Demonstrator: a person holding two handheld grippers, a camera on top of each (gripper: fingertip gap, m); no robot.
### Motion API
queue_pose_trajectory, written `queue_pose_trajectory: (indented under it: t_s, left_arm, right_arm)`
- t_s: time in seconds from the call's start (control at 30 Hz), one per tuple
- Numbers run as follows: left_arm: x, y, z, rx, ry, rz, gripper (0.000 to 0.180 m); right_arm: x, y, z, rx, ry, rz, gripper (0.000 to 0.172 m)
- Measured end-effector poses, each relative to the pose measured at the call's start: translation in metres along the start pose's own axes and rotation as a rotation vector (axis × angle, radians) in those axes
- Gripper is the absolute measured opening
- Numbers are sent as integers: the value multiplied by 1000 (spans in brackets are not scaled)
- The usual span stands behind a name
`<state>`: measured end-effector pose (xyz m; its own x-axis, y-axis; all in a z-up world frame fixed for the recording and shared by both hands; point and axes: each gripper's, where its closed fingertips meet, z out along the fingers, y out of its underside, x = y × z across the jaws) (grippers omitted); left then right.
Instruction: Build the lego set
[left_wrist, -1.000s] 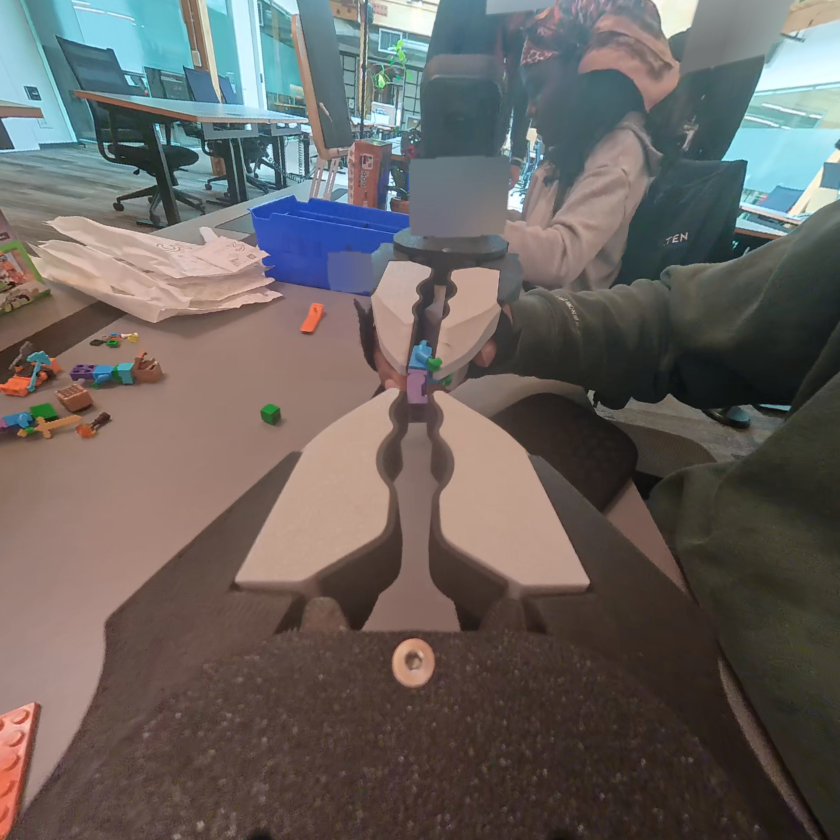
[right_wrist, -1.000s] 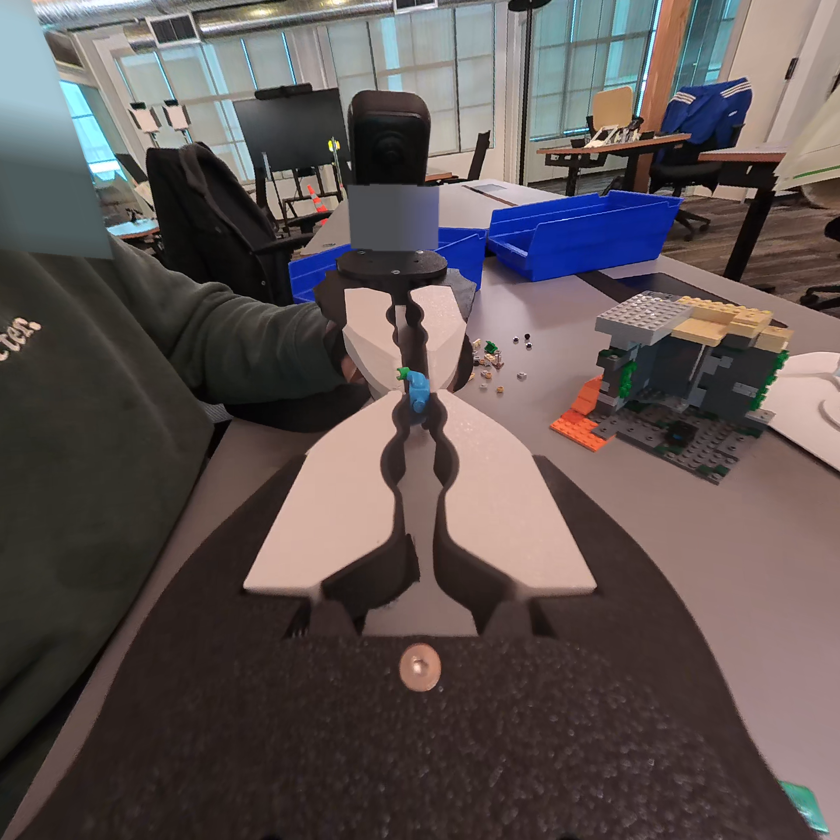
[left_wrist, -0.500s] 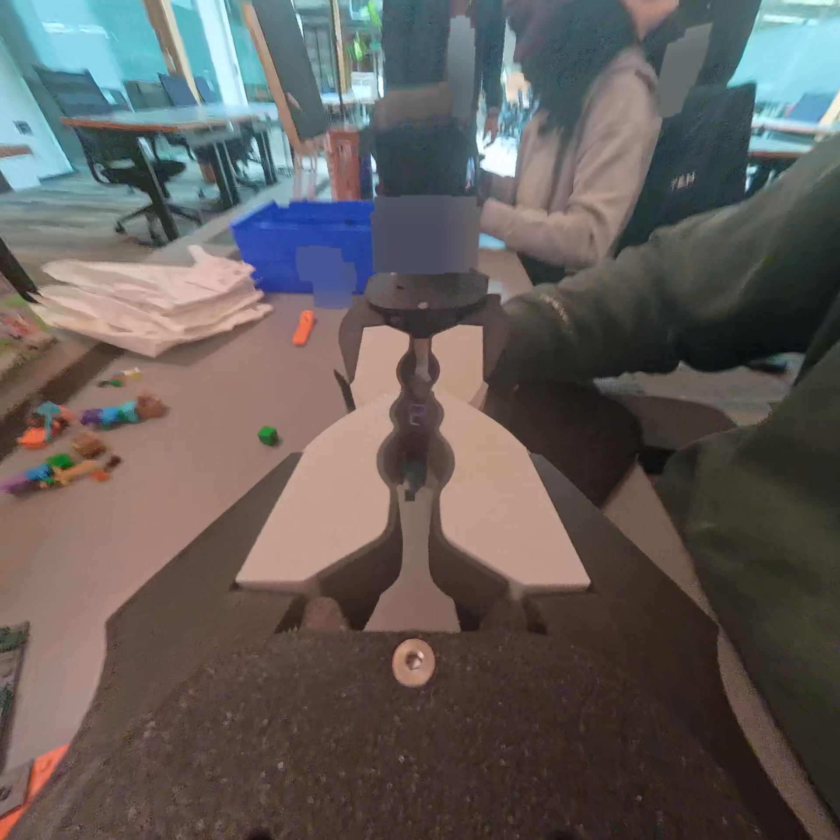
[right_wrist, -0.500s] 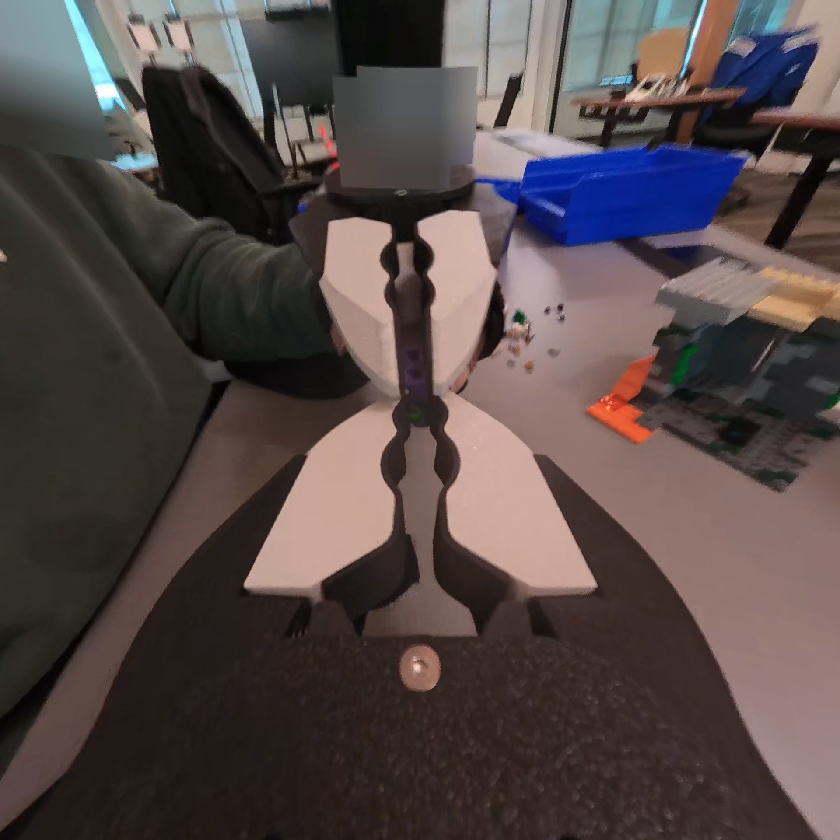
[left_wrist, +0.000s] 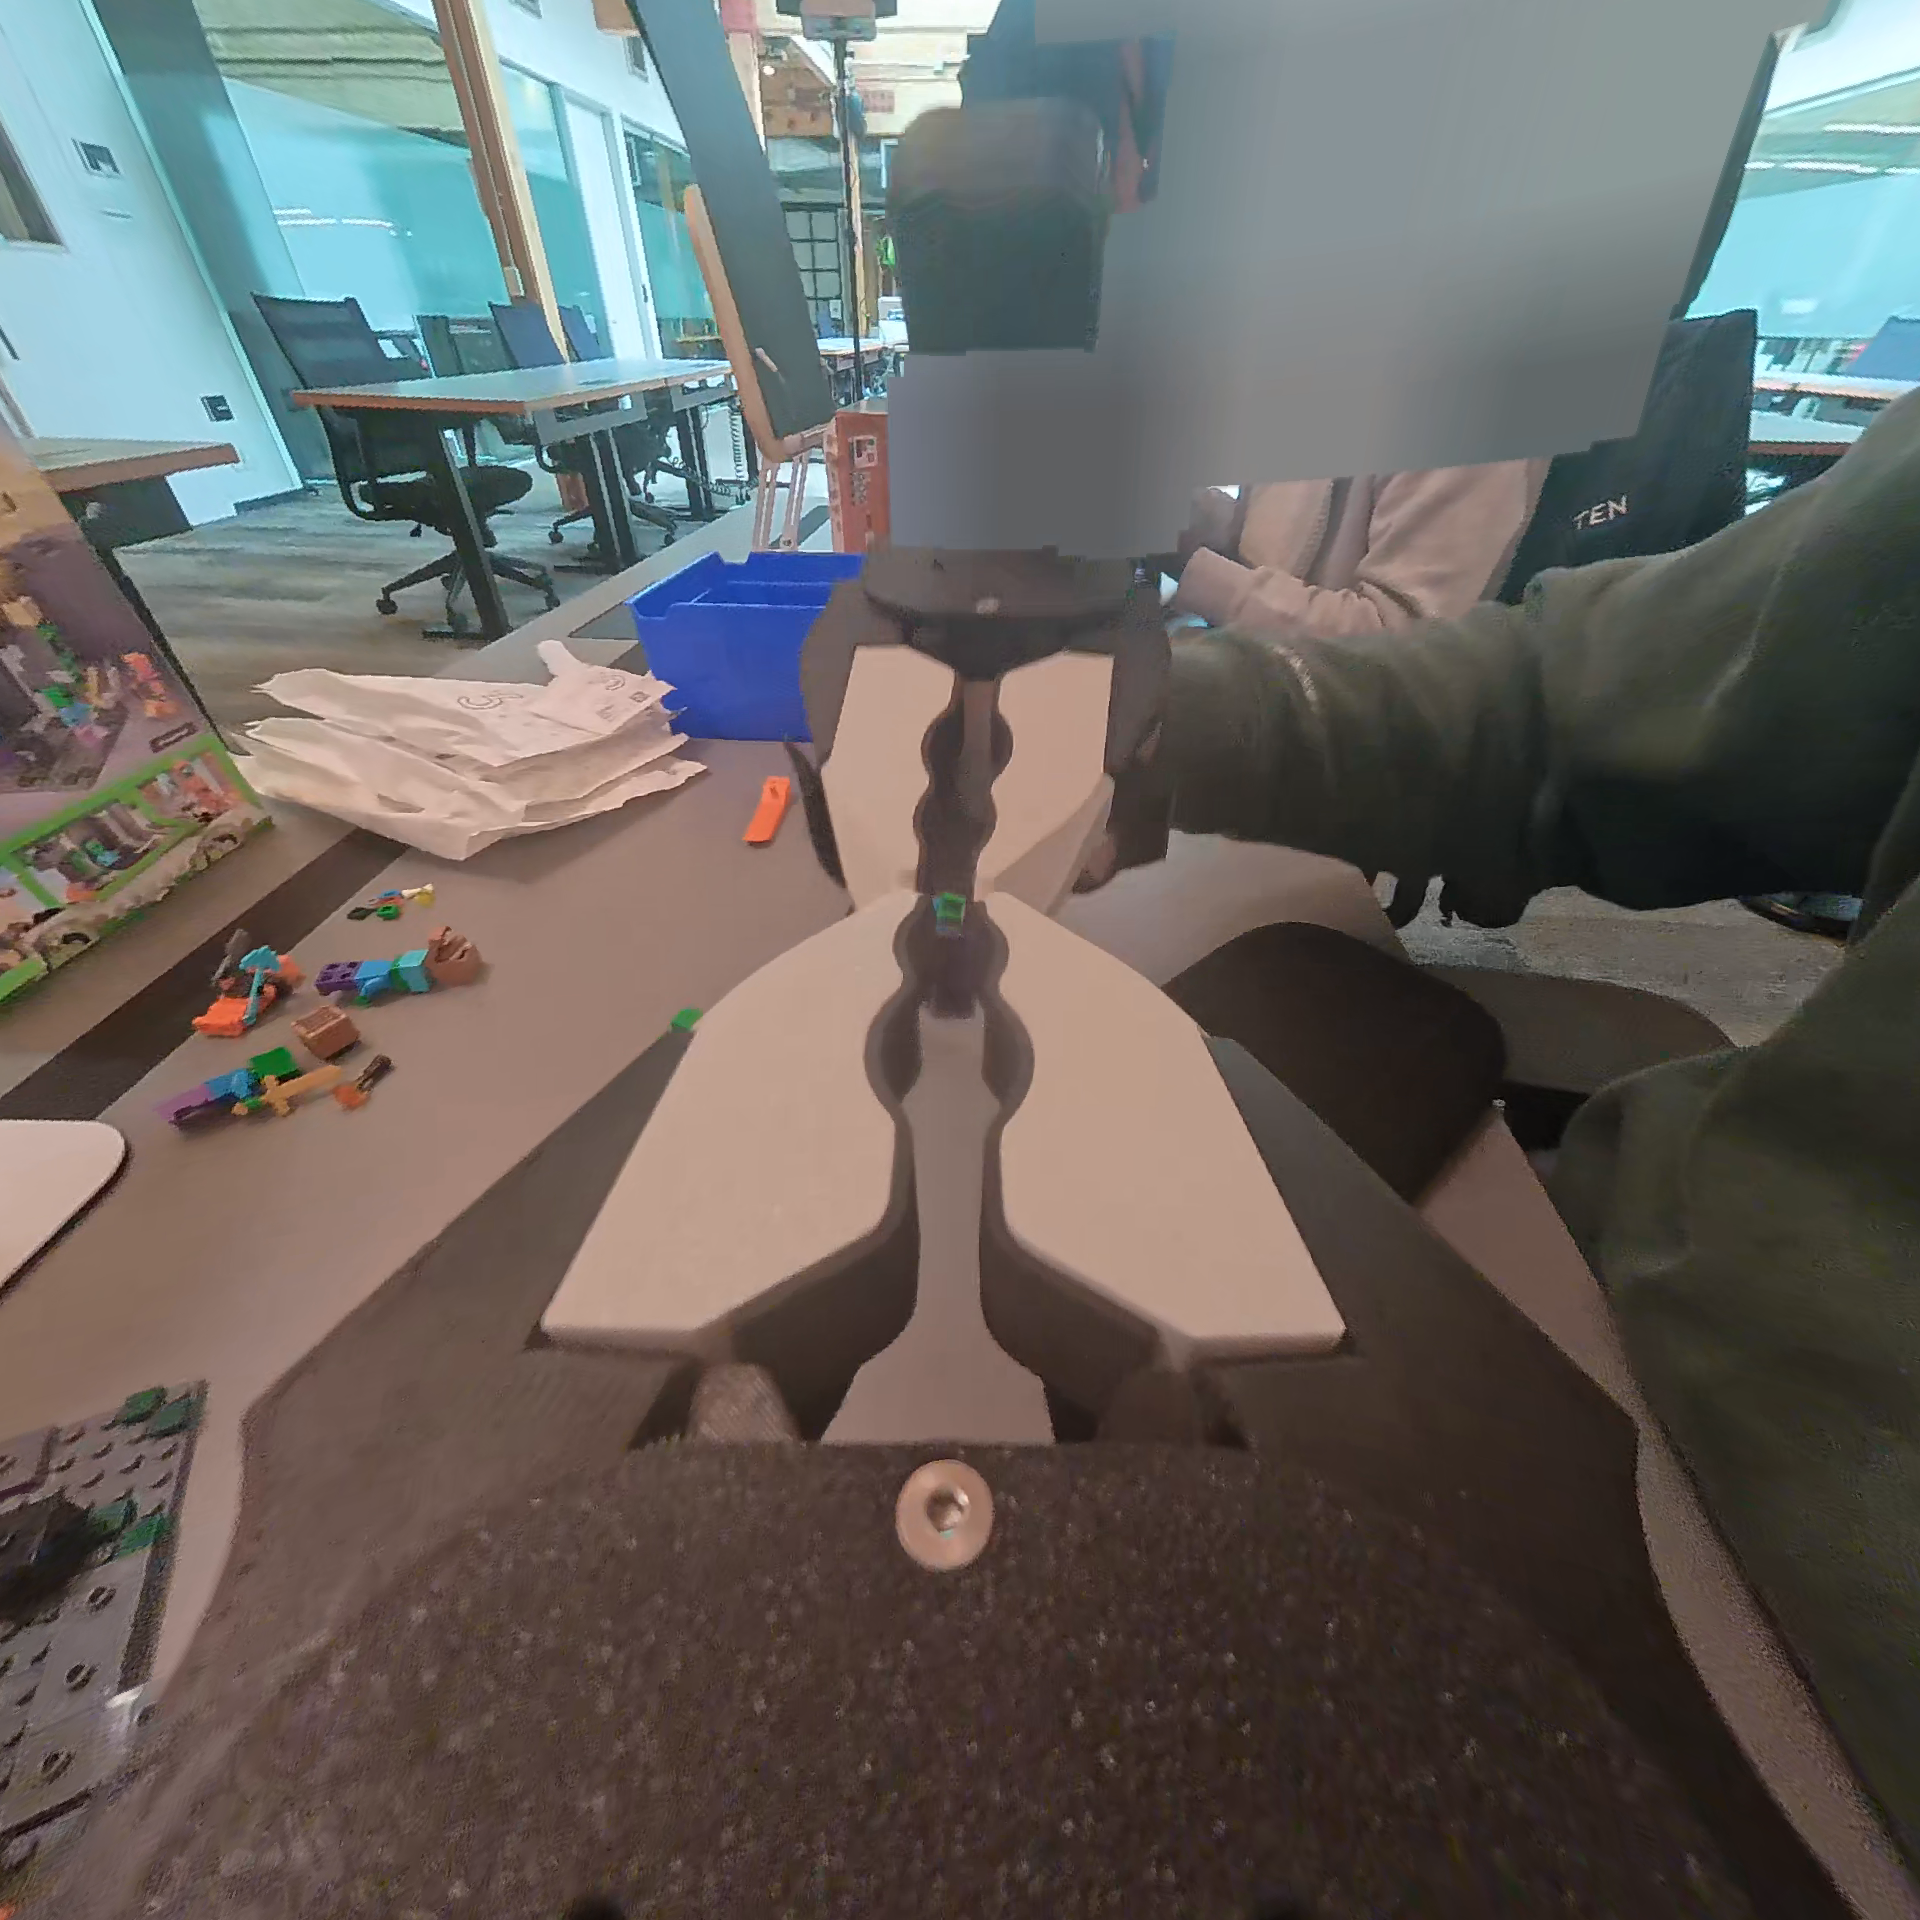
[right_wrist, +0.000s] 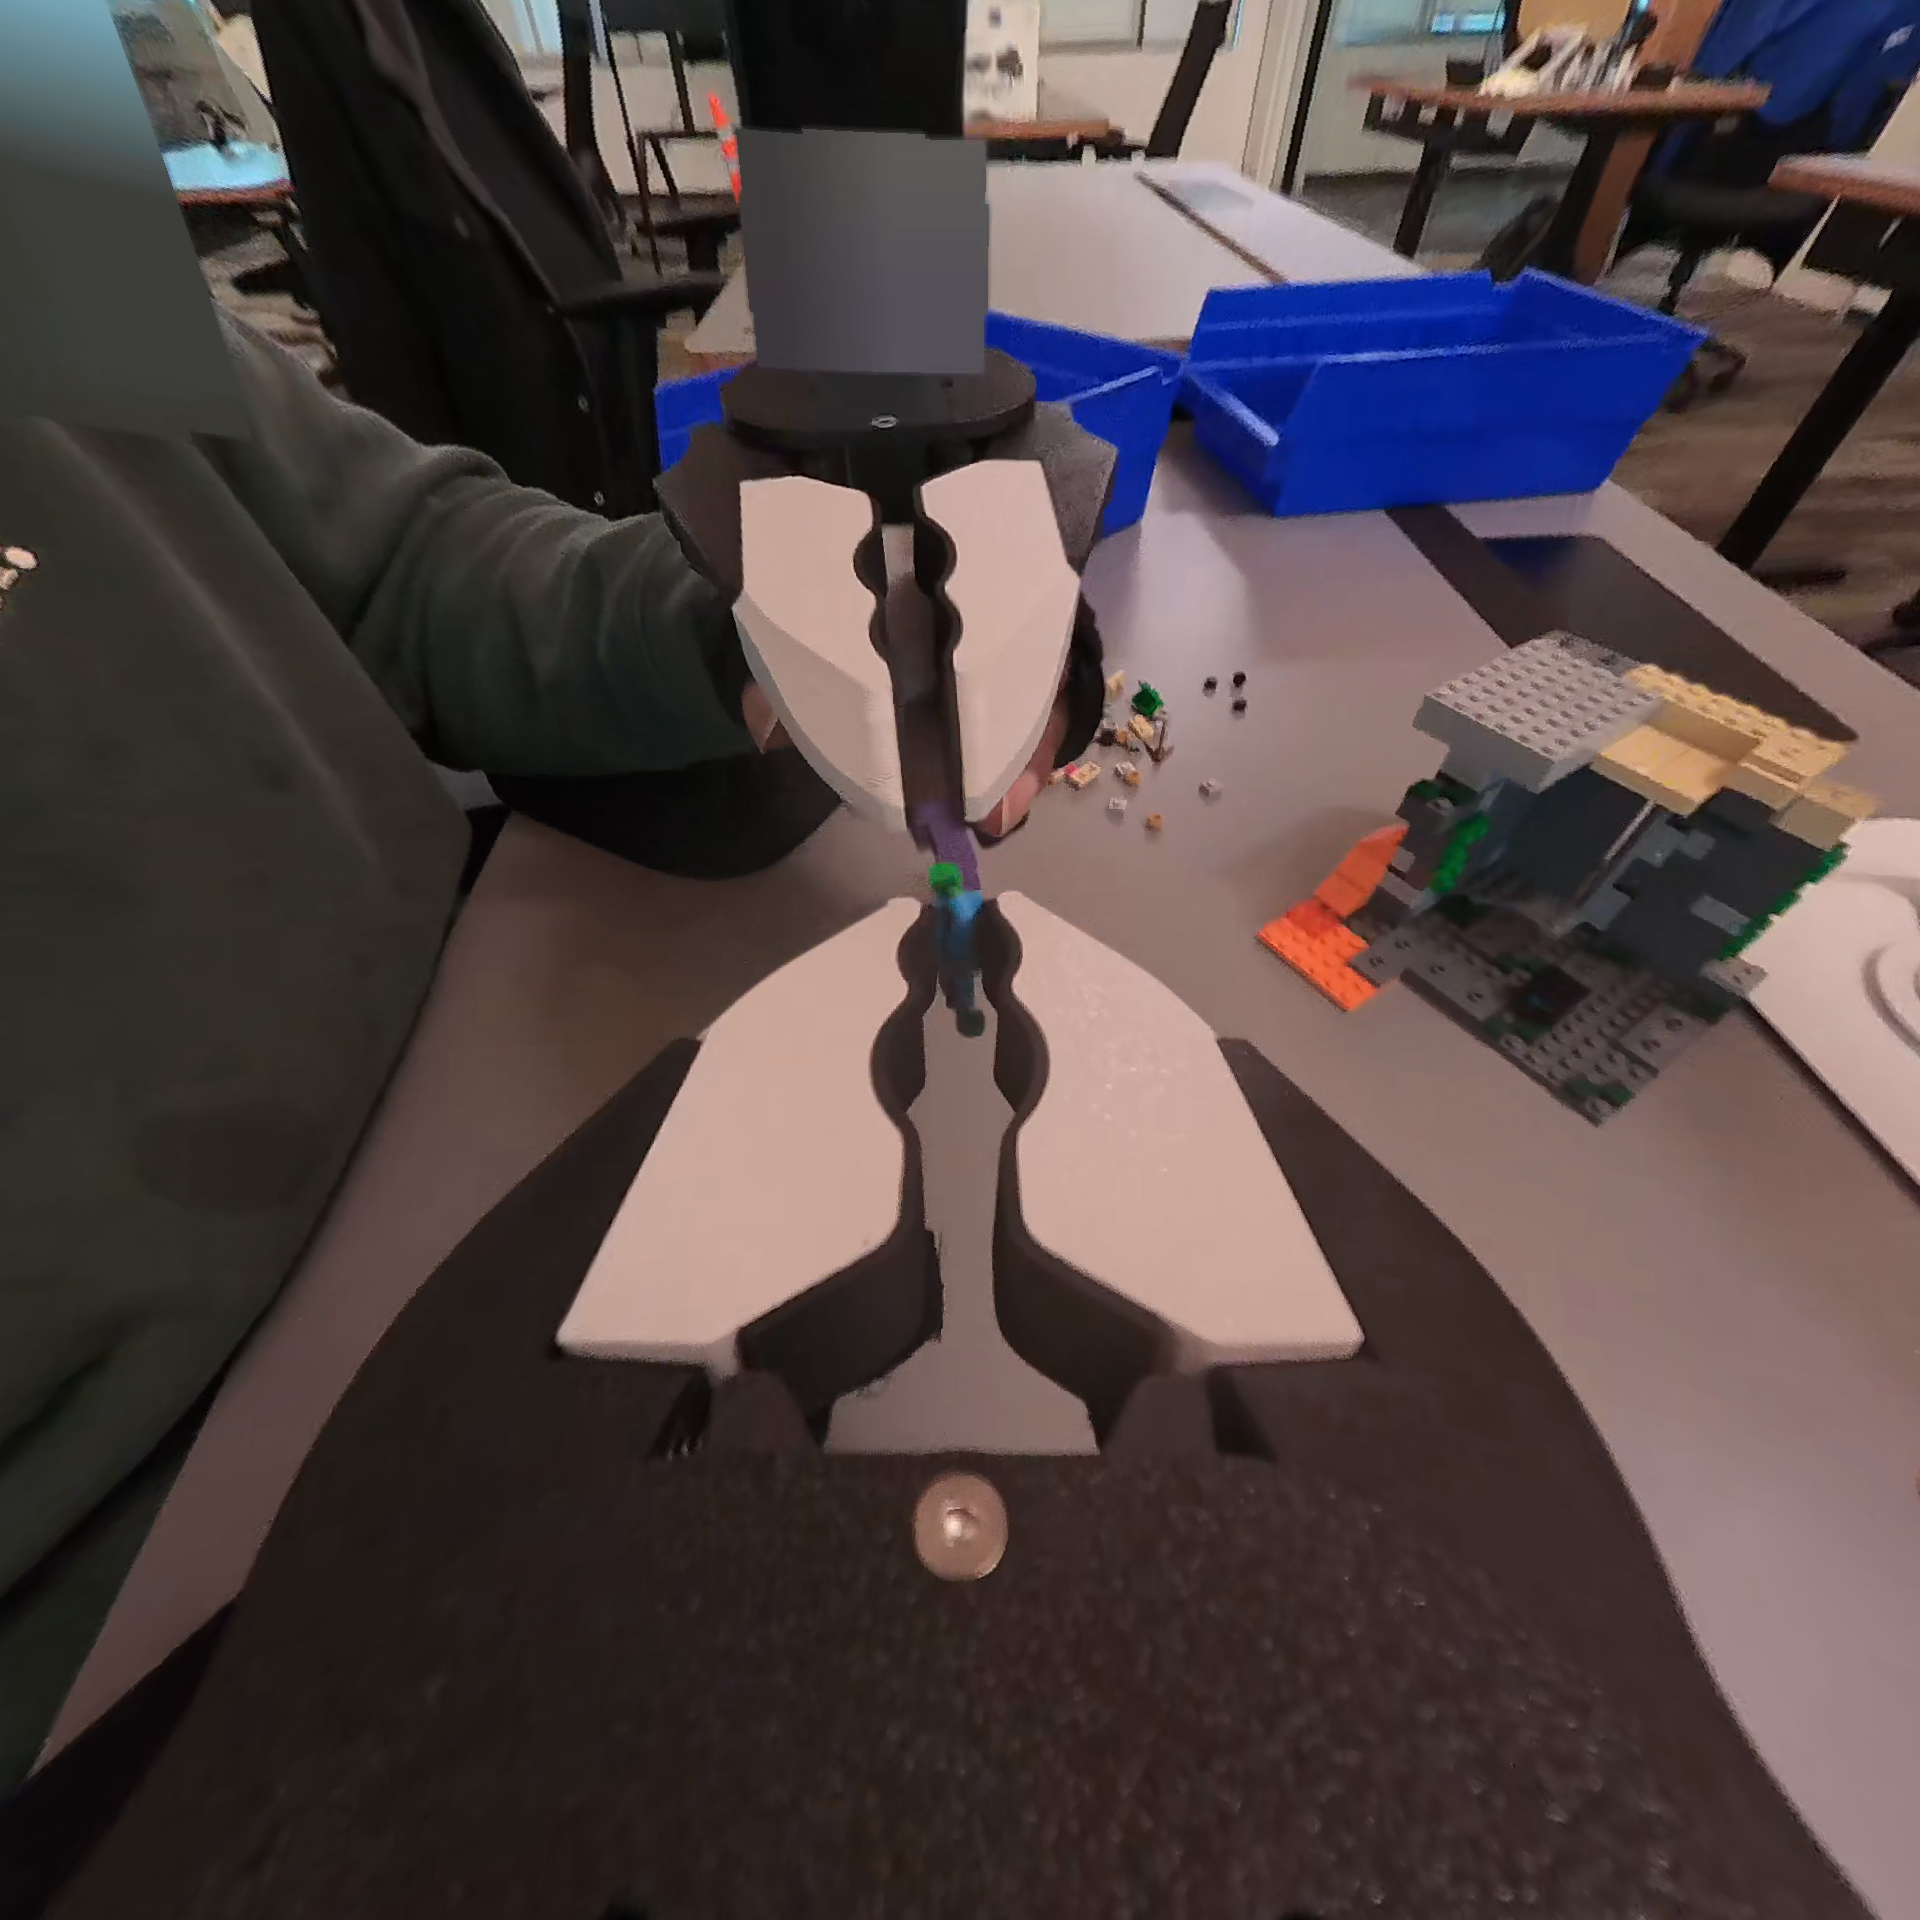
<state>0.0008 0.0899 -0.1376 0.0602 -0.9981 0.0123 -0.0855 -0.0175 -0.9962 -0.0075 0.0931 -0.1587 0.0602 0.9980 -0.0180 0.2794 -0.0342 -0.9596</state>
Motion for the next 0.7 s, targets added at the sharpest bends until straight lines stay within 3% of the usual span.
queue_pose_trajectory:
  t_s: [0.03, 0.3, 0.47, 0.57, 0.7]
  left_arm:
    - [-2, 1, -1, 3, -7, -4, 0]
    - [-4, 2, -8, 8, 3, 9, 0]
    - [-6, 21, 0, -129, -38, 92, 23]
    - [0, 25, 7, -128, -22, 83, 11]
    - [6, 29, 8, -147, 14, 87, 10]
  right_arm:
    - [2, -1, -3, -26, 9, -3, 8]
    - [4, -2, -7, -158, 19, 4, 8]
    - [2, 0, -8, -248, -2, 22, 8]
    - [0, 6, -6, -340, -1, -14, 8]
    - [-5, 10, -6, -365, -33, -32, 8]
